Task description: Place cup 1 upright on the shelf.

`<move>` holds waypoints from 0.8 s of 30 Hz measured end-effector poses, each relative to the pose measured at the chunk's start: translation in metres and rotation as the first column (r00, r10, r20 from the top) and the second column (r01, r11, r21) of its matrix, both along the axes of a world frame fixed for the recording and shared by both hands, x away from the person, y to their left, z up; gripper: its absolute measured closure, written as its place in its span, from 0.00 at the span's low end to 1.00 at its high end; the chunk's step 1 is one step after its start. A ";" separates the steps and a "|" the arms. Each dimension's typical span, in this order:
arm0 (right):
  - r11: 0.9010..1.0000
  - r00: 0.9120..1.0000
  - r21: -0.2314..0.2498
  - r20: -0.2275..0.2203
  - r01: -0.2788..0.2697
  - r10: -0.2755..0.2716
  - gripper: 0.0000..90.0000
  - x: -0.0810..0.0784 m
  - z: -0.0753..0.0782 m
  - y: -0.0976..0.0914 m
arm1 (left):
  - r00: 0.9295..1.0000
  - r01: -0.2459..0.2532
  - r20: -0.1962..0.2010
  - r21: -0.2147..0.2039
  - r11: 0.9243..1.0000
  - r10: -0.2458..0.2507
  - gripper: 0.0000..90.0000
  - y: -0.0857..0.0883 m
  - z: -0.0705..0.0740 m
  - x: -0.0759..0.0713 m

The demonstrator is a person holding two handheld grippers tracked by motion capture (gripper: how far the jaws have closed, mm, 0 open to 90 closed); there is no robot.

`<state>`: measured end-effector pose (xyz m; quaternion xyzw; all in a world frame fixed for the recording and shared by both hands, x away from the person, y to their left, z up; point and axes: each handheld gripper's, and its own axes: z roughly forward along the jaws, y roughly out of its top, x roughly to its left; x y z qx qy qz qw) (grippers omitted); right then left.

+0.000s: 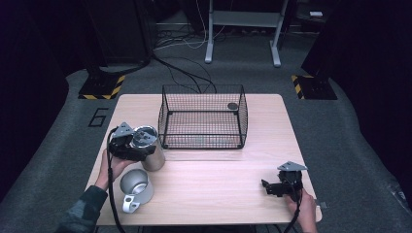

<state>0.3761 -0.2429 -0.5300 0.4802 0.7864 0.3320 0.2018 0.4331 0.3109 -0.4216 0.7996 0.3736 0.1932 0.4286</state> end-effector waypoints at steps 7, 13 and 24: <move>1.000 1.000 0.000 -0.001 0.000 0.000 0.00 0.000 0.000 0.000 | 1.000 0.017 0.006 -0.008 1.000 -0.017 0.04 0.002 0.009 -0.004; 1.000 1.000 0.000 0.000 0.000 0.000 0.00 0.000 0.000 0.000 | 1.000 0.023 0.013 -0.011 1.000 -0.023 0.04 0.002 0.015 -0.007; 1.000 1.000 0.000 0.000 0.000 0.000 0.00 0.000 0.000 0.000 | 0.999 0.038 0.022 -0.020 0.999 -0.037 0.04 0.004 0.029 -0.009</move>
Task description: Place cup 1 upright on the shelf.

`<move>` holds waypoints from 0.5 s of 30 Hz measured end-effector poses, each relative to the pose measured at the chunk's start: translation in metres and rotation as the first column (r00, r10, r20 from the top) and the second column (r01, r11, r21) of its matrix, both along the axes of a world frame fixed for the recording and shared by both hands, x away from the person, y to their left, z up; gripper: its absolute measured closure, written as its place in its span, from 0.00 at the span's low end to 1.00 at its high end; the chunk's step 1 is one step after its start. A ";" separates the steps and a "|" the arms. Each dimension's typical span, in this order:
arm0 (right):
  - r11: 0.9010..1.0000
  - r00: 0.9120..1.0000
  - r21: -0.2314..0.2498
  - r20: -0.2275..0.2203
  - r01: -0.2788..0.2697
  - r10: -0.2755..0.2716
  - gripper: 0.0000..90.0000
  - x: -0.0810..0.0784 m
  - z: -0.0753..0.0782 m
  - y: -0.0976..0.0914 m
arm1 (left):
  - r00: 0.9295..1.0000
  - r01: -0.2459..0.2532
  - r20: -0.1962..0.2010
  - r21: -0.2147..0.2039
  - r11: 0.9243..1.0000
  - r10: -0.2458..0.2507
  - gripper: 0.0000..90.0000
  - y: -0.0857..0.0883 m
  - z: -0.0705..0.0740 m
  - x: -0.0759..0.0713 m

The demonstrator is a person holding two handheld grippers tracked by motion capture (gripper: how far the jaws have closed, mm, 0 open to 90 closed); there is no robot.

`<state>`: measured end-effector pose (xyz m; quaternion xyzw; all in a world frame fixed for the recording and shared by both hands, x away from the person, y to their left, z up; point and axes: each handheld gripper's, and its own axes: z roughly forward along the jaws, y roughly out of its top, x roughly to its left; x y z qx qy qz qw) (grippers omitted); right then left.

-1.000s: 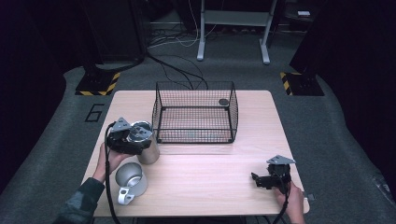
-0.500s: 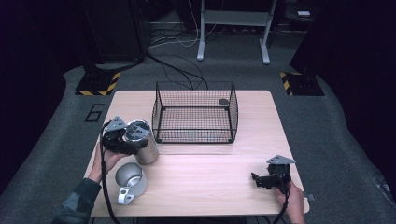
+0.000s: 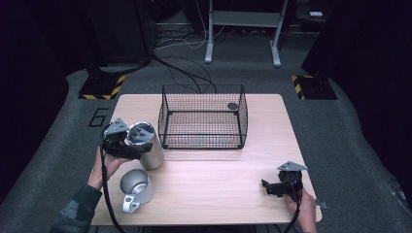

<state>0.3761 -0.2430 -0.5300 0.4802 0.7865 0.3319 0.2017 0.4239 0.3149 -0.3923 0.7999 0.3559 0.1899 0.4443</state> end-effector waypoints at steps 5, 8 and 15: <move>1.000 1.000 0.000 0.000 0.000 0.000 0.00 0.000 0.000 0.000 | 1.000 0.012 0.001 -0.001 1.000 -0.012 0.04 -0.002 0.006 -0.002; 1.000 1.000 0.000 0.000 0.000 0.000 0.00 0.000 0.000 0.000 | 1.000 0.023 0.002 0.001 1.000 -0.023 0.04 -0.004 0.010 -0.002; 1.000 1.000 0.000 0.000 0.000 0.000 0.00 0.000 0.000 0.000 | 0.999 0.035 0.005 -0.005 0.999 -0.035 0.04 -0.008 0.019 -0.003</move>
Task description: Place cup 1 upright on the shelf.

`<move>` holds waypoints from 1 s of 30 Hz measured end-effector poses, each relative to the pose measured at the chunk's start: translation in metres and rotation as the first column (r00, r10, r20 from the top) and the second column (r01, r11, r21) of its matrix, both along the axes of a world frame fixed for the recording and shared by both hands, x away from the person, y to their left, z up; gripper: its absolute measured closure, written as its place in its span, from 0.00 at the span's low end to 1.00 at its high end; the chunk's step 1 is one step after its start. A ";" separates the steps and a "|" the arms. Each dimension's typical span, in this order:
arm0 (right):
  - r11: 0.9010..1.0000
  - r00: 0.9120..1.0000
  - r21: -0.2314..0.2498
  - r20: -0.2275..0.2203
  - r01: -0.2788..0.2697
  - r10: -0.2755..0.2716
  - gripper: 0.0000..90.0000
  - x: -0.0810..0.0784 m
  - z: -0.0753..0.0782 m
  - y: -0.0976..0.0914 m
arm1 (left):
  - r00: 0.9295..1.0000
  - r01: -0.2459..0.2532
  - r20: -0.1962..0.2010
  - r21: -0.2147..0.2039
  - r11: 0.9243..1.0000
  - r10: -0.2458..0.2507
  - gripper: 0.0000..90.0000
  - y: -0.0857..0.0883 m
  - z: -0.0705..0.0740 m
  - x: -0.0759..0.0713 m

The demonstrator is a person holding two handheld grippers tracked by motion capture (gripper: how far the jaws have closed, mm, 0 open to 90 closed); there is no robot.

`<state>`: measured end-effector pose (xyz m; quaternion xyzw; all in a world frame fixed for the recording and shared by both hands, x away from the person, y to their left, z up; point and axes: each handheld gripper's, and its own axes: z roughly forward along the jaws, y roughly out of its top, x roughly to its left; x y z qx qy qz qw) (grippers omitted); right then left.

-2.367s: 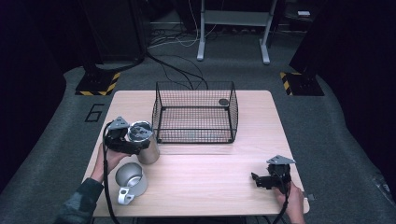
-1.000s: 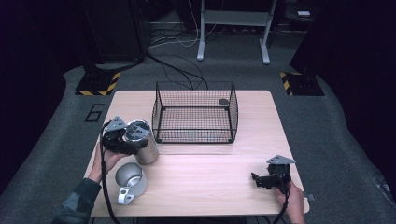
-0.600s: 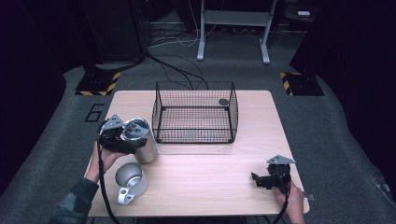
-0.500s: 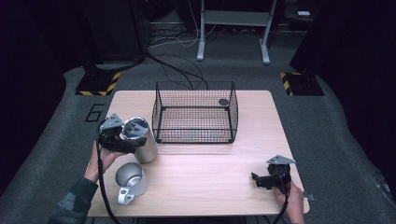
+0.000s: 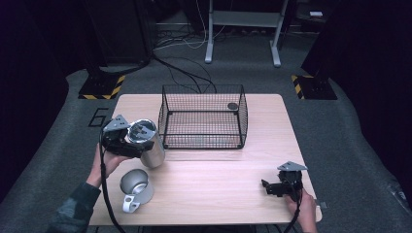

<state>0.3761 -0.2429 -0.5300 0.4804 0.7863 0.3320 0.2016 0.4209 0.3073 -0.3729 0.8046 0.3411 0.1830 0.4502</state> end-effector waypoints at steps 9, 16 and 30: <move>1.000 1.000 0.000 0.000 0.000 0.000 0.00 0.000 0.000 0.000 | 1.000 0.016 0.005 -0.003 1.000 -0.016 0.04 -0.004 0.013 -0.002; 1.000 1.000 0.000 0.000 0.000 0.000 0.00 0.000 0.000 0.000 | 1.000 0.023 0.011 -0.015 1.000 -0.022 0.04 -0.008 0.021 -0.006; 1.000 1.000 -0.002 0.002 -0.002 0.002 0.00 0.000 0.000 0.000 | 0.999 0.046 0.028 -0.009 0.999 -0.046 0.04 -0.030 0.041 -0.009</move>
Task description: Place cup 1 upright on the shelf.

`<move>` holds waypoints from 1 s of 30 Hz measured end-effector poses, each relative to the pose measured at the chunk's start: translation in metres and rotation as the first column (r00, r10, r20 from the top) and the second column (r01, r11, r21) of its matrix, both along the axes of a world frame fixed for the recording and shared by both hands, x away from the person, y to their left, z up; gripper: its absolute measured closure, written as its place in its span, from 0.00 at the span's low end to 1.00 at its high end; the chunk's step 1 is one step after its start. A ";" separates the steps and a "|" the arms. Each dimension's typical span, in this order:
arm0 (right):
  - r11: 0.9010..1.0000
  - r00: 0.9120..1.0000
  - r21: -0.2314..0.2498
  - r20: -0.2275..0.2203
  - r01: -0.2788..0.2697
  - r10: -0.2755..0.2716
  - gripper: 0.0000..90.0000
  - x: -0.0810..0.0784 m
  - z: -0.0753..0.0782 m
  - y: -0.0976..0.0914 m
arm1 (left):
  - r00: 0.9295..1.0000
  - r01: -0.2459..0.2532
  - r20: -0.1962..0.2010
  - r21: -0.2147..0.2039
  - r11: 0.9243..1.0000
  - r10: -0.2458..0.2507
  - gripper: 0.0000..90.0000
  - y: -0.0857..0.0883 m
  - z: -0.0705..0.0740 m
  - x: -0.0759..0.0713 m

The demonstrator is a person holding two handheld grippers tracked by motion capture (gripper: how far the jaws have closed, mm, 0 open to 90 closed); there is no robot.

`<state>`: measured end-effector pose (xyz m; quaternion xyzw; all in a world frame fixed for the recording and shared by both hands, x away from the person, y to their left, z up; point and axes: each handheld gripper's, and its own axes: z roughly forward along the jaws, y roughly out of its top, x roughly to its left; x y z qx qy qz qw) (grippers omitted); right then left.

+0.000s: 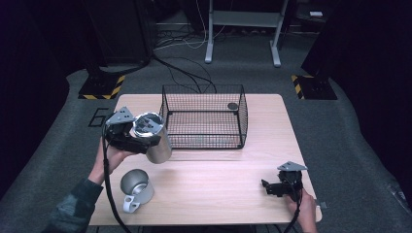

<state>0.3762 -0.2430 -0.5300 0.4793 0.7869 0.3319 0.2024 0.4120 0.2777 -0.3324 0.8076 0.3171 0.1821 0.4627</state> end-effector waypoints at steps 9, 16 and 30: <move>1.000 1.000 0.000 0.000 0.000 0.000 0.00 0.000 0.000 0.000 | 1.000 0.013 -0.001 0.005 1.000 -0.013 0.04 -0.016 0.010 0.004; 1.000 1.000 0.000 -0.001 0.000 0.000 0.00 0.000 0.000 0.000 | 1.000 0.026 -0.001 0.007 1.000 -0.026 0.04 -0.025 0.016 0.006; 1.000 1.000 0.001 -0.001 0.001 -0.001 0.00 0.000 0.000 0.000 | 1.000 0.018 -0.009 -0.006 1.000 -0.018 0.04 -0.045 0.029 0.009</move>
